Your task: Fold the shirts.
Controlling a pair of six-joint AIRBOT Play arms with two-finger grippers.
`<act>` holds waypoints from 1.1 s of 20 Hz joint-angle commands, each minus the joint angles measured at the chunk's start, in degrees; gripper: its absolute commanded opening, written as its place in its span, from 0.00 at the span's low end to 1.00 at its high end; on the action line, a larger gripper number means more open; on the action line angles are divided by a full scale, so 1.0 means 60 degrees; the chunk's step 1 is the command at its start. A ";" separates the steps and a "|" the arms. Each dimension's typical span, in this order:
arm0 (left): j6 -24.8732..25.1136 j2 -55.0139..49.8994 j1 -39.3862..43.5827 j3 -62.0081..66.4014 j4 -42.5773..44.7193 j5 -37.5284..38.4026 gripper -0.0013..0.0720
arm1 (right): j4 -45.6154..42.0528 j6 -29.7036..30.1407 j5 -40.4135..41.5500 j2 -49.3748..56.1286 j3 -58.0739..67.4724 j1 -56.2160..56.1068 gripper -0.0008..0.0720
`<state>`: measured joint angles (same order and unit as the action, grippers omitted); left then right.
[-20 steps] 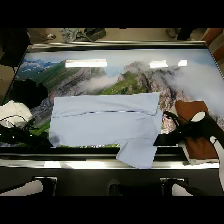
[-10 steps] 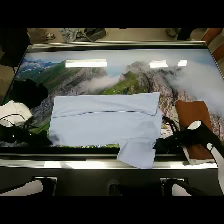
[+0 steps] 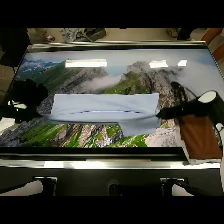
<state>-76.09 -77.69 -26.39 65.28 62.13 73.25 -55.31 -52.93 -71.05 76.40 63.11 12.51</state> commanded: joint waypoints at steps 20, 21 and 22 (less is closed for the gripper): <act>-0.1253 -0.5293 0.0688 0.6302 -0.1574 0.0951 0.91 | -0.0965 -0.0211 0.0747 0.3289 0.3457 0.0415 0.99; -0.1253 -0.5002 0.0648 0.6302 -0.1577 0.0885 0.91 | -0.1351 -0.0397 0.0306 0.3326 0.3446 0.0466 0.99; -0.1253 -0.4754 0.0652 0.6302 -0.1574 0.0885 0.91 | -0.1344 -0.0393 -0.0011 0.3464 0.3435 0.0481 0.99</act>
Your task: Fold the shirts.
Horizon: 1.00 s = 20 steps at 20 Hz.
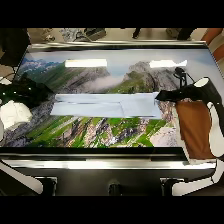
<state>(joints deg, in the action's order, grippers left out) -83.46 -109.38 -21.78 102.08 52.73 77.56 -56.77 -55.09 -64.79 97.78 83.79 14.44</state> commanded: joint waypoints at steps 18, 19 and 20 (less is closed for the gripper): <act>0.0940 0.2656 0.4612 -0.1446 -0.0029 -0.0707 0.07 | 0.1362 -0.1687 -0.1282 -0.0331 -0.0011 -0.0874 0.07; 0.0911 0.2503 0.5169 -0.1905 -0.0113 -0.1126 0.07 | 0.1326 -0.1687 -0.1534 -0.0820 -0.0007 -0.0896 0.07; 0.0911 0.2255 0.5727 -0.2255 -0.0251 -0.1486 0.07 | 0.1180 -0.1774 -0.1741 -0.1319 -0.0011 -0.0914 0.07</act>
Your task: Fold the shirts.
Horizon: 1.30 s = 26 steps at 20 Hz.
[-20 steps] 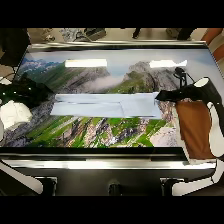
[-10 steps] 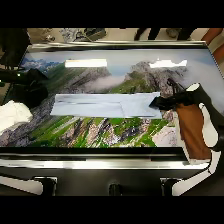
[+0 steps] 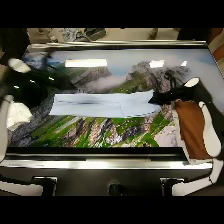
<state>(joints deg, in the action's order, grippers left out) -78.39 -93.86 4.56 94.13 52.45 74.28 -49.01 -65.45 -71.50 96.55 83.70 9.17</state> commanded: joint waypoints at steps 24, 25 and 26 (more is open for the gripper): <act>-0.0193 -0.1934 0.3217 0.0117 -0.1035 -0.1599 0.07 | 0.0295 -0.0364 -0.1636 -0.4641 0.0007 -0.1035 0.07; -0.0193 -0.1330 0.2645 0.0117 -0.0368 -0.1406 0.07 | 0.0623 -0.0229 -0.1195 -0.4288 0.0007 -0.1392 0.07; -0.0189 -0.0750 0.2044 0.0117 -0.0018 -0.1271 0.07 | 0.1002 -0.0160 -0.0692 -0.3854 0.0036 -0.1792 0.07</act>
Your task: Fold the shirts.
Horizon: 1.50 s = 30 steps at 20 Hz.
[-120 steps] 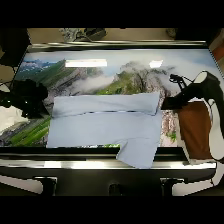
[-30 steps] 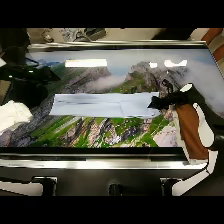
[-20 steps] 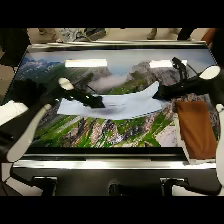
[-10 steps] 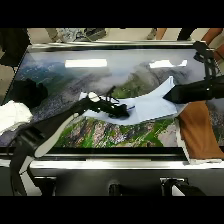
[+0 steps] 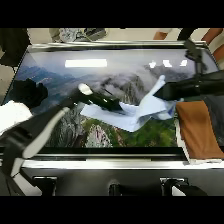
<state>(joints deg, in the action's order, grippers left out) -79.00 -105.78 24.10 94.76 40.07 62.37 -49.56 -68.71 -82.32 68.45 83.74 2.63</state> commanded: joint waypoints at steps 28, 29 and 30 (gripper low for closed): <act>0.0335 0.4248 -0.4178 -0.0929 0.2426 0.1217 0.07 | 0.1829 0.0565 0.3993 0.4401 -0.3271 -0.0732 0.90; 0.0317 0.4248 -0.4178 -0.0929 0.2422 0.1217 0.07 | 0.2459 0.0663 0.4462 0.4441 -0.3537 -0.0790 0.87; 0.0317 0.4248 -0.4178 -0.0929 0.2422 0.1213 0.07 | 0.2860 0.0798 0.4575 0.4550 -0.3654 -0.0892 0.85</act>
<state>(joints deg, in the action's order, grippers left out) -77.03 -80.29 -0.97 89.27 54.59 69.60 -43.24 -66.98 -63.26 95.35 67.48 -2.00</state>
